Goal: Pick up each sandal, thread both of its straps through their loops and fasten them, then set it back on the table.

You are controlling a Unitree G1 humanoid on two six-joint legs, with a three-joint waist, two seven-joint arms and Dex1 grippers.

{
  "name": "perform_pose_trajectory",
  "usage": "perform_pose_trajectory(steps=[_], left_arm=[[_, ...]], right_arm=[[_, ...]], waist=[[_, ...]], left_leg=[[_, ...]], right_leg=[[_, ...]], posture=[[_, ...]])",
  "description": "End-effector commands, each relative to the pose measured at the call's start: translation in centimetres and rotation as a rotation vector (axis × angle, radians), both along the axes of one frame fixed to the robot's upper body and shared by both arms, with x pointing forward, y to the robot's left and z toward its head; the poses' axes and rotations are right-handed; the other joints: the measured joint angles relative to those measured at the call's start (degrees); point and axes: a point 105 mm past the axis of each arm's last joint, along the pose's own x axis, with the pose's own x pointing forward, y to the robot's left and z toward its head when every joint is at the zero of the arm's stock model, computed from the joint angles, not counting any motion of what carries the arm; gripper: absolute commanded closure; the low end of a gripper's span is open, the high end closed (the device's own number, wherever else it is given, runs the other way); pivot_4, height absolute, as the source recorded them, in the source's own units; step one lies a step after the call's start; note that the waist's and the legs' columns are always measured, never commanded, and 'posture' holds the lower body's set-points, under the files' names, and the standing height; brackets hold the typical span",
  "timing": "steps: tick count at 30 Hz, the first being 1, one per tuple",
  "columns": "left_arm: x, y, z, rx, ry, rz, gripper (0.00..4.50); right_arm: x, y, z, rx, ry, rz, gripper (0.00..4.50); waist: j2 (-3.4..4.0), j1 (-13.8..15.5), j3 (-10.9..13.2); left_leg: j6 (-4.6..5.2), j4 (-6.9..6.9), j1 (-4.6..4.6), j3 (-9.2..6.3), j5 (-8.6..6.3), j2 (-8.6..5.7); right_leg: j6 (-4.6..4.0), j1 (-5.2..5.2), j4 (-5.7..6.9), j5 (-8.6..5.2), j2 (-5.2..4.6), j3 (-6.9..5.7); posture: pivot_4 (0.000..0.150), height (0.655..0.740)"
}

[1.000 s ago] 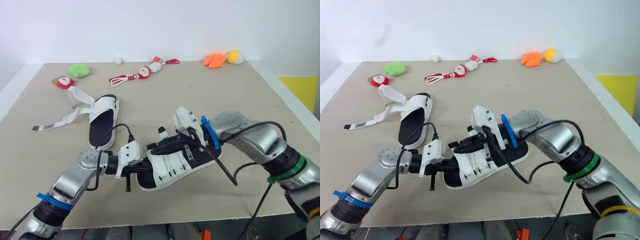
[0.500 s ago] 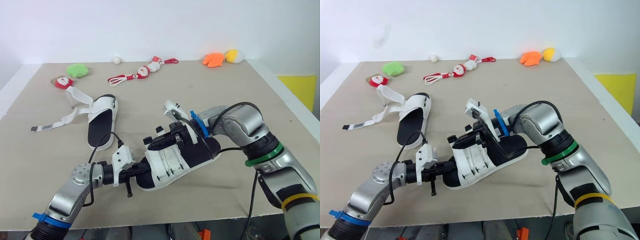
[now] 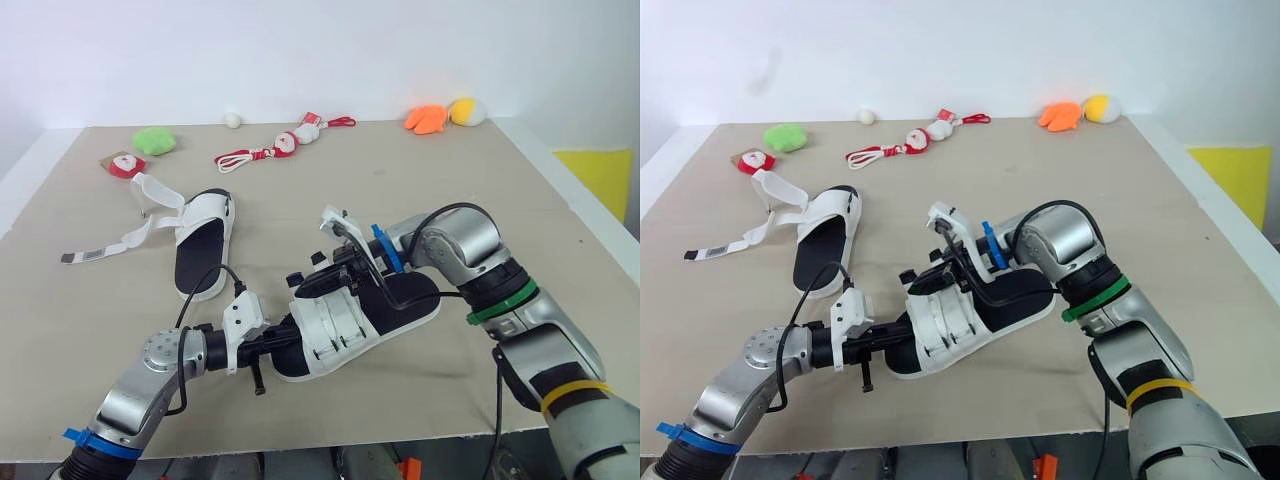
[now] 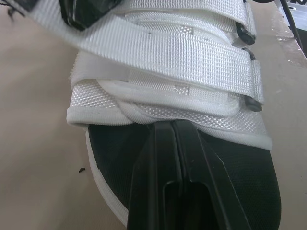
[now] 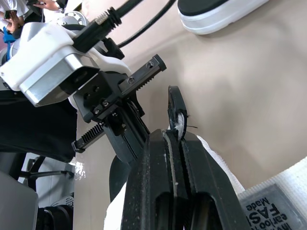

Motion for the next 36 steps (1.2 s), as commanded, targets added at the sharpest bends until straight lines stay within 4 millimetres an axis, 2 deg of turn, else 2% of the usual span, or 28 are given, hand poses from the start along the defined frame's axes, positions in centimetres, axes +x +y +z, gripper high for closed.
perform_pose_trajectory(steps=[1,11,14,23,36], left_arm=[[-0.4,0.3,-1.6,0.05,0.066,0.006,4.5],[-0.5,0.2,-1.7,0.049,0.076,0.0,4.5],[-0.5,0.2,-1.7,0.049,0.078,-0.001,4.5],[-0.5,0.1,-1.7,0.048,0.079,-0.008,4.5],[-0.6,0.0,-1.7,0.046,0.086,-0.009,4.5]], right_arm=[[0.8,0.1,2.6,0.044,-0.078,-0.013,4.46],[2.1,-0.4,2.3,-0.008,-0.086,-0.082,4.46],[2.4,-0.6,1.6,-0.067,-0.095,-0.108,4.46],[1.5,0.0,1.8,-0.045,-0.123,-0.053,4.46],[1.2,0.9,2.3,-0.015,-0.183,-0.006,4.46]], waist=[[0.0,-0.02,0.0],[0.01,-0.08,0.0],[0.01,-0.1,0.01],[0.02,-0.1,0.01],[0.02,-0.13,0.01]], left_leg=[[0.0,0.0,0.0,0.0,0.0,0.0],[0.0,0.0,0.01,0.0,0.0,0.01],[0.0,0.0,0.0,0.0,0.0,0.01],[0.0,0.0,0.0,0.0,0.0,0.01],[-0.01,-0.01,0.0,0.0,0.0,0.02]], right_leg=[[0.0,0.0,0.0,0.0,0.0,0.0],[-0.02,-0.02,0.0,0.02,0.02,0.0],[-0.02,-0.02,0.0,0.02,0.02,0.01],[-0.02,-0.03,0.0,0.02,0.02,0.01],[-0.03,-0.05,0.0,0.02,0.03,0.01]], posture=[[0.15,0.74],[0.15,0.74],[0.15,0.74],[0.15,0.74],[0.15,0.74]])
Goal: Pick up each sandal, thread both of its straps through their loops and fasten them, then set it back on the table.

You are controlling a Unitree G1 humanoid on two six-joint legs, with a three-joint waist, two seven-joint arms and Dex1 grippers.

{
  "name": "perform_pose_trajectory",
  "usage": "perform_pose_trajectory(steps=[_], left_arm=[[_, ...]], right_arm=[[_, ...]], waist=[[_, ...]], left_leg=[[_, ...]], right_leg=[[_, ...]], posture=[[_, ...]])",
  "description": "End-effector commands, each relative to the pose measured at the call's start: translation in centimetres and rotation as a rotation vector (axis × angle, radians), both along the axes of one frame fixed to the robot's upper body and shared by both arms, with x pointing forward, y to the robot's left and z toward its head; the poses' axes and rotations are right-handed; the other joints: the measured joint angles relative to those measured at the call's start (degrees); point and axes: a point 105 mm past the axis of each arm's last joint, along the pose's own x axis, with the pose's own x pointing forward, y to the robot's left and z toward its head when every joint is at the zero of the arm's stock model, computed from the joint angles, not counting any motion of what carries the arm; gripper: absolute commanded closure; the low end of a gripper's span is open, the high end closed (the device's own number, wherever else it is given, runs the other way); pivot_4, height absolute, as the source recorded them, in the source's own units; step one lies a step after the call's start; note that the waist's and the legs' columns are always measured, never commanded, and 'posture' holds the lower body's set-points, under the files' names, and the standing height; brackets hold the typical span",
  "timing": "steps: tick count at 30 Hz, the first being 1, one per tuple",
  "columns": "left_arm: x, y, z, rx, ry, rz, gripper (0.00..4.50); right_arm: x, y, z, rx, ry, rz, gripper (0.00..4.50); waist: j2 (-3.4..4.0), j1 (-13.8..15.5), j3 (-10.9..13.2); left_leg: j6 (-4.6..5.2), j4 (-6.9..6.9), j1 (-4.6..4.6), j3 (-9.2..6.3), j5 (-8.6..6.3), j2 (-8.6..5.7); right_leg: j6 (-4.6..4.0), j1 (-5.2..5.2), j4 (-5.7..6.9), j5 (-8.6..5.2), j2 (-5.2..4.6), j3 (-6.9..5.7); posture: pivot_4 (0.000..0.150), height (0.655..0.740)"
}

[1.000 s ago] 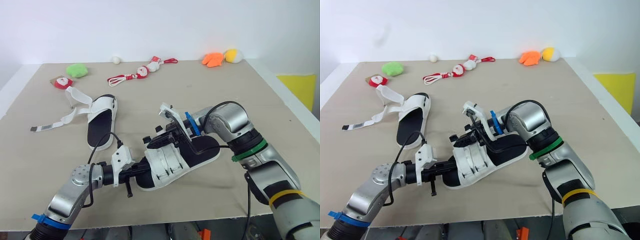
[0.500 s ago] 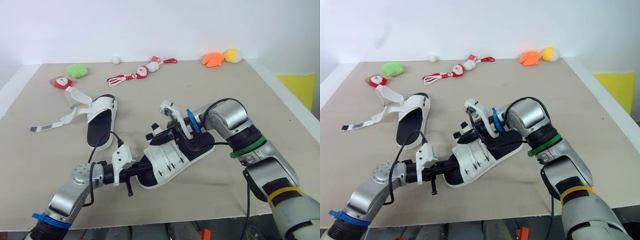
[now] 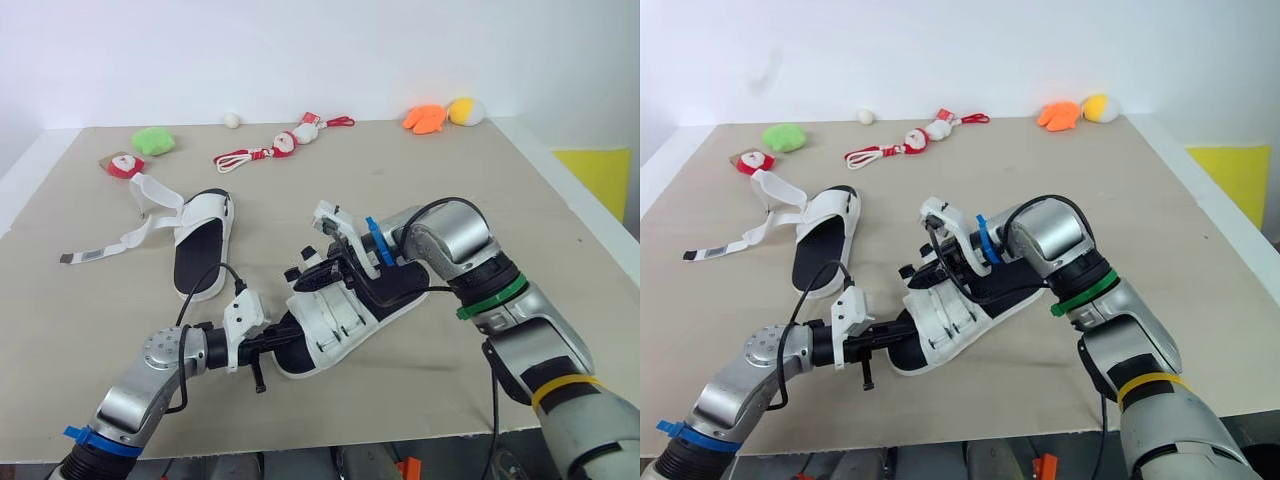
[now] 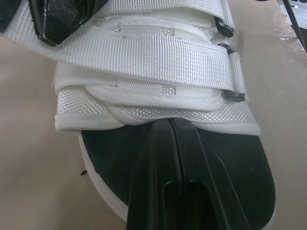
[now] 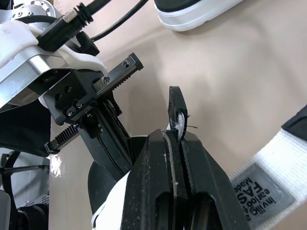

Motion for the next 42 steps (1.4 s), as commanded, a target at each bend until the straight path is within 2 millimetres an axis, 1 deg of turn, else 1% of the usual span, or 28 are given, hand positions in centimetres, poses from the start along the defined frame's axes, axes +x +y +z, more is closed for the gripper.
perform_pose_trajectory(steps=[1,4,9,18,22,24,25,26,28,30,33,34,36,37,40,42], left_arm=[[-0.7,0.1,-1.8,0.04,0.078,-0.005,4.5],[-0.7,0.1,-1.8,0.039,0.078,-0.005,4.5],[-0.7,0.0,-1.8,0.038,0.079,-0.004,4.5],[-0.6,-0.1,-1.9,0.035,0.08,-0.004,4.5],[-0.6,-0.1,-1.9,0.034,0.08,-0.004,4.5],[-0.6,-0.1,-1.9,0.033,0.08,-0.004,4.5],[-0.6,-0.1,-1.9,0.032,0.081,-0.004,4.5],[-0.5,-0.1,-1.9,0.032,0.081,-0.004,4.5],[-0.6,-0.1,-1.9,0.032,0.082,-0.004,4.5],[-0.5,-0.1,-1.9,0.032,0.083,-0.004,4.5],[-0.5,-0.1,-1.9,0.032,0.084,-0.004,4.5],[-0.5,-0.1,-1.9,0.032,0.084,-0.004,4.5],[-0.5,-0.1,-1.9,0.03,0.084,-0.005,4.5],[-0.5,-0.1,-1.9,0.03,0.084,-0.006,4.5],[-0.5,-0.1,-1.9,0.029,0.083,-0.008,4.5],[-0.4,-0.1,-1.9,0.031,0.081,-0.009,4.5]], right_arm=[[0.4,0.2,1.6,0.024,-0.101,0.011,4.46],[0.9,-0.1,0.4,-0.044,-0.116,-0.018,4.46],[1.1,-0.5,-0.5,-0.1,-0.133,-0.02,4.46],[1.0,-0.5,-1.1,-0.166,-0.203,0.015,4.46],[1.2,-0.7,-1.5,-0.212,-0.265,0.023,4.46],[1.3,-0.8,-1.6,-0.221,-0.263,0.017,4.46],[1.3,-0.9,-1.5,-0.224,-0.266,0.016,3.78],[1.3,-0.9,-1.5,-0.224,-0.268,0.015,3.54],[1.3,-0.8,-1.1,-0.209,-0.281,0.016,2.59],[1.2,-0.7,0.0,-0.175,-0.278,0.019,1.68],[0.8,-0.5,1.8,-0.11,-0.276,0.033,0.56],[0.7,-0.3,2.6,-0.074,-0.263,0.033,0.05],[0.3,-0.3,4.6,0.003,-0.257,0.038,0.05],[0.2,-0.3,5.2,0.027,-0.254,0.038,0.05],[-0.2,-0.4,7.9,0.196,-0.228,0.037,0.05],[-0.4,-1.4,8.6,0.229,-0.172,0.028,0.05]], waist=[[0.0,-0.01,0.0],[0.0,-0.05,0.0],[0.0,-0.06,0.0],[0.01,-0.06,-0.01],[0.02,-0.06,-0.02],[0.02,-0.06,-0.02],[0.02,-0.06,-0.02],[0.02,-0.05,-0.02],[0.03,-0.03,-0.02],[0.03,0.03,-0.02],[0.03,0.15,-0.02],[0.03,0.15,-0.02],[0.06,0.16,0.0],[0.06,0.17,0.0],[0.06,0.17,0.0],[0.06,0.27,0.0]], left_leg=[[0.0,0.0,0.0,0.0,0.0,0.0],[0.0,0.0,0.0,0.0,0.0,0.0],[0.0,-0.01,0.0,0.0,0.0,0.0],[0.0,-0.01,0.01,0.0,0.0,0.0],[0.0,-0.01,0.02,0.0,0.0,0.0],[-0.01,-0.01,0.02,0.0,0.0,0.0],[-0.01,-0.01,0.03,0.0,0.0,0.0],[-0.01,-0.01,0.04,0.0,0.0,0.0],[-0.02,-0.01,0.03,0.0,0.01,-0.01],[-0.02,-0.01,0.02,0.0,0.01,-0.03],[-0.09,-0.01,-0.09,-0.01,-0.04,-0.03],[-0.15,-0.01,-0.16,-0.01,-0.07,-0.03],[-0.23,-0.01,-0.21,-0.03,-0.13,-0.04],[-0.23,-0.02,-0.24,-0.03,-0.14,-0.05],[-0.22,-0.02,-0.29,-0.06,-0.17,-0.06],[-0.21,-0.02,-0.29,-0.09,-0.17,-0.06]], right_leg=[[0.0,0.0,0.0,0.0,0.0,0.0],[0.0,-0.01,0.0,0.0,0.0,0.0],[0.0,-0.01,0.0,0.0,0.0,0.0],[0.0,0.01,0.0,0.0,0.0,0.0],[0.0,0.01,0.0,0.0,-0.01,0.0],[0.0,0.01,0.0,0.0,-0.01,0.0],[0.0,0.01,0.0,0.0,-0.01,0.0],[0.0,0.02,0.0,0.0,-0.01,0.0],[0.0,0.02,0.0,0.0,-0.02,0.0],[0.0,0.02,-0.01,0.0,-0.04,0.0],[0.0,-0.02,-0.06,-0.08,-0.05,0.0],[0.04,-0.07,-0.06,-0.1,-0.05,0.0],[0.3,-0.1,-0.06,-0.05,-0.05,0.0],[0.32,-0.12,-0.06,-0.06,-0.06,0.0],[0.35,-0.14,-0.06,-0.09,-0.06,-0.01],[0.34,-0.12,-0.08,-0.1,-0.06,-0.05]], posture=[[0.15,0.74],[0.15,0.74],[0.15,0.74],[0.15,0.74],[0.15,0.74],[0.15,0.74],[0.15,0.74],[0.15,0.74],[0.15,0.74],[0.15,0.74],[0.15,0.74],[0.15,0.74],[0.15,0.74],[0.15,0.74],[0.15,0.74],[0.15,0.74]])
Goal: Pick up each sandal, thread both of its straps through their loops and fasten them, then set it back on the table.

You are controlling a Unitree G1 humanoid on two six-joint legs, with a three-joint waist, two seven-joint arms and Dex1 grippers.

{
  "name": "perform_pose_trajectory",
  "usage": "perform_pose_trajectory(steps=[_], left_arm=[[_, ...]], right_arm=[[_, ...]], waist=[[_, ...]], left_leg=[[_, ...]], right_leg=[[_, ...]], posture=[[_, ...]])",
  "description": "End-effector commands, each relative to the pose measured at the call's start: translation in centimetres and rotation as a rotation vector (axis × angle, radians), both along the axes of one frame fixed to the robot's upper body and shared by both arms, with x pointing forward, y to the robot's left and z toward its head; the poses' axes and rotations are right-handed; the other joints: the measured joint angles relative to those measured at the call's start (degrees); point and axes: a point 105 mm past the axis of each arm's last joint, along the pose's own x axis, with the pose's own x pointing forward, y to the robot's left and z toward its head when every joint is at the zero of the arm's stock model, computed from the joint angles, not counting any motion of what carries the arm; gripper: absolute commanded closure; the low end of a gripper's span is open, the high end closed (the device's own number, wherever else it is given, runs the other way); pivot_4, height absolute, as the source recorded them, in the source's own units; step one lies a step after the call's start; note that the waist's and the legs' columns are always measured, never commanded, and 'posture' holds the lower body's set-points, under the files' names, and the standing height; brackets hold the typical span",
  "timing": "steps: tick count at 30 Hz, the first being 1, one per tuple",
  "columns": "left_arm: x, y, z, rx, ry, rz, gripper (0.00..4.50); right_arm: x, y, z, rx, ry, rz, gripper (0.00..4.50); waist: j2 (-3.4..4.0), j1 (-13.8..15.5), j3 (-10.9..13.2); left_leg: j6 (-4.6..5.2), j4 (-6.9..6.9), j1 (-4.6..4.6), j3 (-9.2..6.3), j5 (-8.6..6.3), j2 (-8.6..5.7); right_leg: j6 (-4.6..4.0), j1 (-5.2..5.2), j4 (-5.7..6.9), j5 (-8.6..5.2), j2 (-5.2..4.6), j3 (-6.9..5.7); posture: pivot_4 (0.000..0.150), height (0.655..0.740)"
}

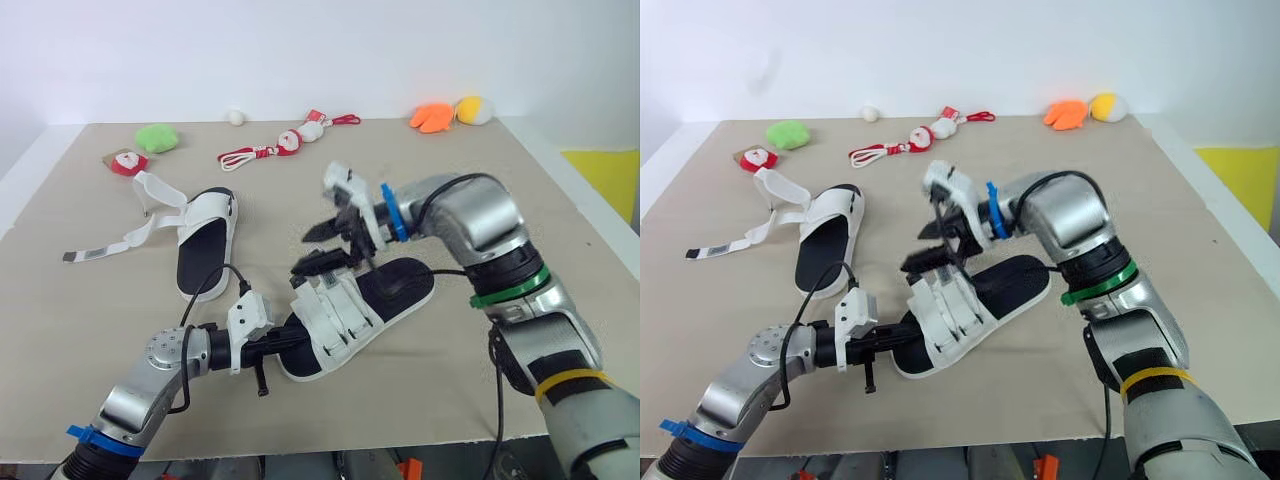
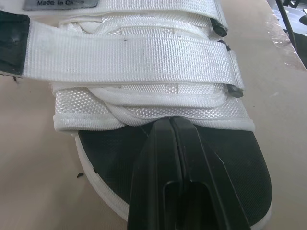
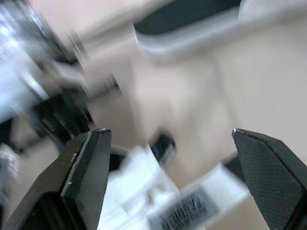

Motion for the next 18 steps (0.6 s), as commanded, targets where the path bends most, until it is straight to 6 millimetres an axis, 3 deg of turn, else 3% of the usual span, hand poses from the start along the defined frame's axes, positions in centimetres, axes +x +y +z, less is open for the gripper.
perform_pose_trajectory(steps=[1,6,10,14,18], left_arm=[[-0.2,0.4,-2.0,0.044,0.075,0.018,4.5],[-0.1,0.5,-1.9,0.047,0.066,0.018,4.5],[0.2,0.5,-1.2,0.024,0.032,0.031,4.5],[0.3,0.5,-0.7,0.008,0.006,0.029,4.5],[0.5,0.6,0.1,-0.003,-0.044,0.037,4.5]], right_arm=[[-0.5,-1.7,3.4,0.13,0.101,-0.005,0.05],[-1.7,-6.2,2.3,0.054,0.332,-0.015,0.05],[-1.0,-8.6,-0.5,-0.04,0.471,-0.162,0.05],[-1.3,-8.8,-2.5,-0.057,0.577,-0.201,0.05],[-2.0,-7.2,-5.5,-0.094,0.651,-0.2,0.05]], waist=[[0.0,0.06,0.0],[0.02,0.15,0.02],[0.11,-0.07,-0.01],[0.13,-0.08,0.01],[0.13,-0.1,0.01]], left_leg=[[0.0,0.0,-0.01,0.0,0.0,-0.01],[0.0,0.02,-0.02,0.01,0.0,-0.05],[0.24,0.02,-0.01,0.07,-0.15,-0.06],[0.24,0.03,-0.01,0.08,-0.14,-0.05],[0.24,0.07,-0.1,0.08,-0.15,-0.06]], right_leg=[[0.0,0.0,-0.01,0.0,-0.01,0.0],[-0.26,0.0,-0.04,-0.15,-0.05,-0.01],[-0.15,-0.02,-0.06,-0.18,-0.08,0.0],[-0.17,-0.03,-0.05,-0.14,-0.06,0.01],[0.04,-0.07,-0.06,-0.04,-0.06,0.02]], posture=[[0.15,0.74],[0.15,0.74],[0.15,0.74],[0.15,0.74],[0.15,0.74]])
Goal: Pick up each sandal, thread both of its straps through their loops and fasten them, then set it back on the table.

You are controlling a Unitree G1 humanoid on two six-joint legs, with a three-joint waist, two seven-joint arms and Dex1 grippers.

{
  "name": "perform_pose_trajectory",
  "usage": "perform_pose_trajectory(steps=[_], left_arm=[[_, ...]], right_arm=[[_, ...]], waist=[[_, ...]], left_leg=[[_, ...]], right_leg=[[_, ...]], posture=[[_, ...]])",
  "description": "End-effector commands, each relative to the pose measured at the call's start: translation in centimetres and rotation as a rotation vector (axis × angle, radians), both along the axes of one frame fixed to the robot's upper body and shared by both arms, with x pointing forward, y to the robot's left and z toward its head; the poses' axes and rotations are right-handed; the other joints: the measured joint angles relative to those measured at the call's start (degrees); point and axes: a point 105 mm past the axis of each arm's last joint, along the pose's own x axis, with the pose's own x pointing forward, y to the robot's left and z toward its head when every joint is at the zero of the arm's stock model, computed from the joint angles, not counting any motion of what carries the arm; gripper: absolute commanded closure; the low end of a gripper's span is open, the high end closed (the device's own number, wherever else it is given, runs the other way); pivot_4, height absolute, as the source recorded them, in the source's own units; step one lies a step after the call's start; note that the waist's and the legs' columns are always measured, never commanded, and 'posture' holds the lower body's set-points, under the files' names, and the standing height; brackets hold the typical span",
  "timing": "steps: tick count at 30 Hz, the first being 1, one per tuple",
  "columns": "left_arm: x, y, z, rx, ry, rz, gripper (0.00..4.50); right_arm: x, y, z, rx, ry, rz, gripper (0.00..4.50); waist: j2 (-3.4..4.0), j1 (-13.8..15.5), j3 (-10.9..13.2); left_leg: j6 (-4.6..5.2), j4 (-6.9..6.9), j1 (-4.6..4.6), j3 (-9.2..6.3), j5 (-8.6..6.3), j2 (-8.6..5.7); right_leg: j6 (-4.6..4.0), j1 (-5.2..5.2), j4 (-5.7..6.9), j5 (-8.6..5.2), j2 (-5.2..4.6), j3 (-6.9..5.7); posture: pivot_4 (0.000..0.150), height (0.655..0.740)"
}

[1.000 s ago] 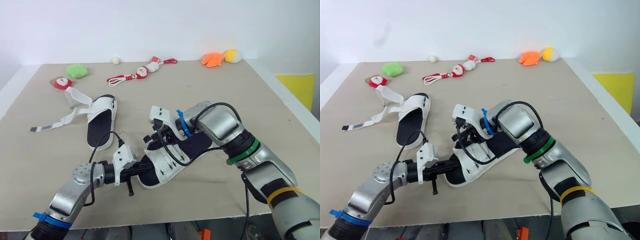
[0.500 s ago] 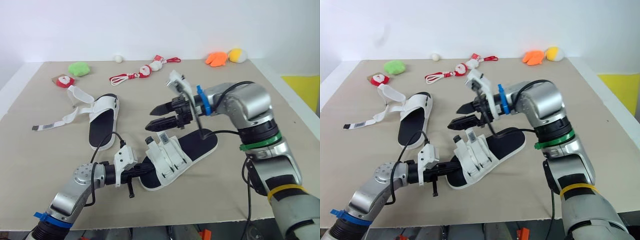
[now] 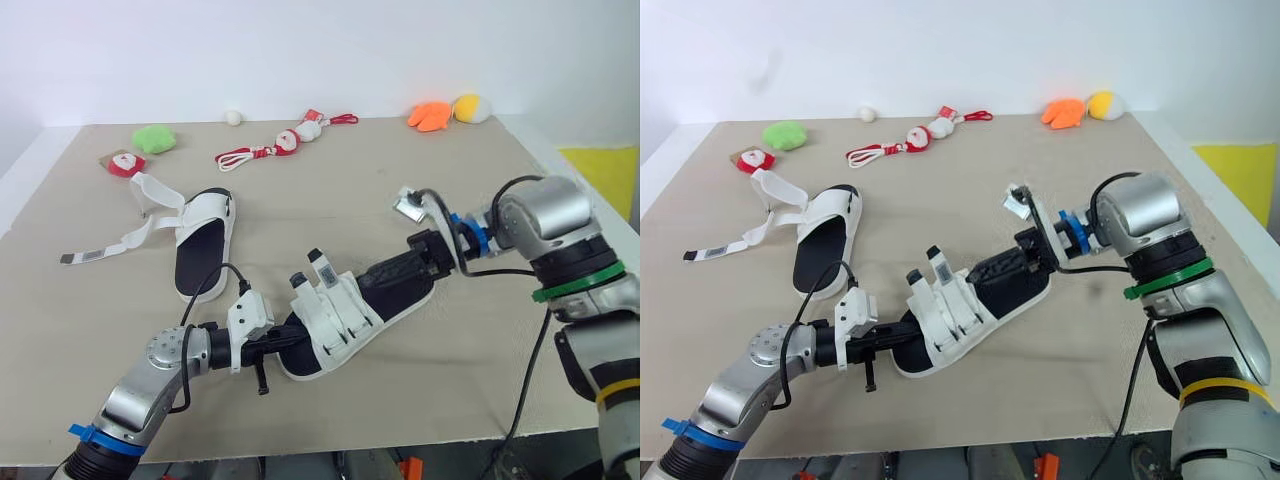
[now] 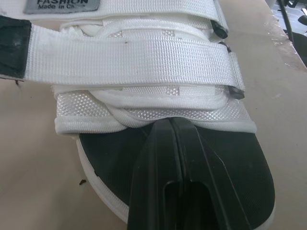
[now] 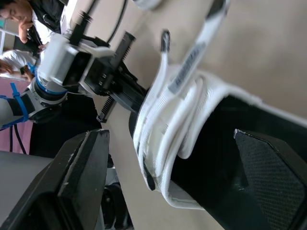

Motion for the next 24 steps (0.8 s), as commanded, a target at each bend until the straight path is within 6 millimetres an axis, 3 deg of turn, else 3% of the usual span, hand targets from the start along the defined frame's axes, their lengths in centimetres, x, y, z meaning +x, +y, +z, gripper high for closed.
perform_pose_trajectory(steps=[1,2,5,8,11,13,14,15,17,18,19,21,24], left_arm=[[0.4,0.6,0.1,0.01,-0.026,0.045,4.5],[0.5,0.7,0.4,0.008,-0.043,0.052,4.5],[0.6,1.2,1.7,-0.01,-0.093,0.079,4.5],[0.4,1.6,2.9,-0.008,-0.133,0.105,4.5],[0.2,2.2,3.5,-0.003,-0.15,0.141,3.77],[0.1,2.6,4.1,-0.011,-0.157,0.162,2.91],[0.1,2.8,4.4,-0.021,-0.158,0.172,2.26],[0.1,3.0,4.8,-0.033,-0.158,0.181,2.03],[0.1,3.3,5.5,-0.044,-0.165,0.187,0.87],[0.1,3.4,5.7,-0.046,-0.168,0.187,0.73],[0.1,3.4,5.9,-0.049,-0.172,0.187,0.3],[0.4,3.3,6.4,-0.062,-0.182,0.191,0.06],[1.1,3.1,7.3,-0.092,-0.208,0.208,0.06]], right_arm=[[-0.5,1.6,-0.8,0.011,0.026,0.02,0.05],[-0.6,1.9,-0.7,0.025,0.033,0.021,0.05],[-1.1,2.5,0.1,0.068,0.044,0.036,0.89],[-1.2,2.7,0.5,0.084,0.047,0.03,2.2],[-1.1,2.8,0.9,0.106,0.041,0.014,3.48],[-1.1,2.7,1.3,0.12,0.035,0.002,4.37],[-1.1,2.6,1.5,0.127,0.031,-0.001,4.5],[-1.0,2.6,1.5,0.132,0.028,-0.006,4.5],[-0.8,2.3,1.9,0.152,0.018,-0.027,4.5],[-0.7,2.1,2.1,0.162,0.01,-0.043,4.5],[-0.4,1.9,2.4,0.174,0.001,-0.061,4.5],[0.3,1.2,3.2,0.199,-0.031,-0.122,4.5],[2.9,-0.8,4.4,0.228,-0.11,-0.334,4.5]], waist=[[0.0,-0.02,0.0],[0.02,-0.02,0.01],[0.04,0.04,0.03],[0.04,0.08,0.03],[0.05,0.05,0.04],[0.05,0.07,0.05],[0.05,0.08,0.05],[0.05,0.09,0.05],[0.05,0.09,0.05],[0.05,0.09,0.05],[0.04,0.09,0.06],[0.04,0.09,0.06],[0.04,0.11,0.06]], left_leg=[[0.0,0.0,0.0,-0.01,0.0,0.01],[0.0,0.0,-0.01,-0.02,0.0,0.02],[0.0,0.04,-0.21,-0.03,0.01,0.02],[0.0,0.07,-0.37,-0.03,0.01,0.02],[0.0,0.04,-0.47,-0.02,0.0,0.02],[0.01,0.03,-0.52,-0.03,0.0,0.05],[0.01,0.03,-0.58,-0.03,0.0,0.04],[0.01,0.03,-0.6,-0.03,0.0,0.04],[0.01,0.05,-0.65,-0.03,0.0,0.02],[0.01,0.06,-0.65,-0.03,0.0,0.02],[0.01,0.06,-0.65,-0.03,0.0,0.02],[0.01,0.06,-0.66,-0.03,0.0,0.02],[0.01,0.07,-0.67,-0.03,0.0,0.01]], right_leg=[[0.0,-0.01,0.0,0.0,0.02,0.0],[0.0,-0.01,0.01,0.01,0.03,0.0],[0.02,-0.2,0.08,0.05,0.04,0.0],[0.03,-0.32,0.08,0.06,0.02,0.0],[0.05,-0.44,0.08,0.05,0.03,0.0],[0.04,-0.49,0.08,0.04,0.05,0.0],[0.05,-0.54,0.09,0.03,0.05,0.0],[0.05,-0.54,0.09,0.04,0.05,0.0],[0.05,-0.56,0.08,0.04,0.04,0.0],[0.05,-0.56,0.08,0.04,0.04,0.0],[0.06,-0.57,0.08,0.04,0.04,0.0],[0.05,-0.57,0.08,0.04,0.04,0.0],[0.06,-0.57,0.08,0.05,0.04,0.0]], posture=[[0.15,0.74],[0.15,0.74],[0.15,0.74],[0.15,0.74],[0.15,0.74],[0.15,0.74],[0.15,0.74],[0.15,0.74],[0.15,0.74],[0.15,0.74],[0.15,0.74],[0.15,0.74],[0.15,0.74]])
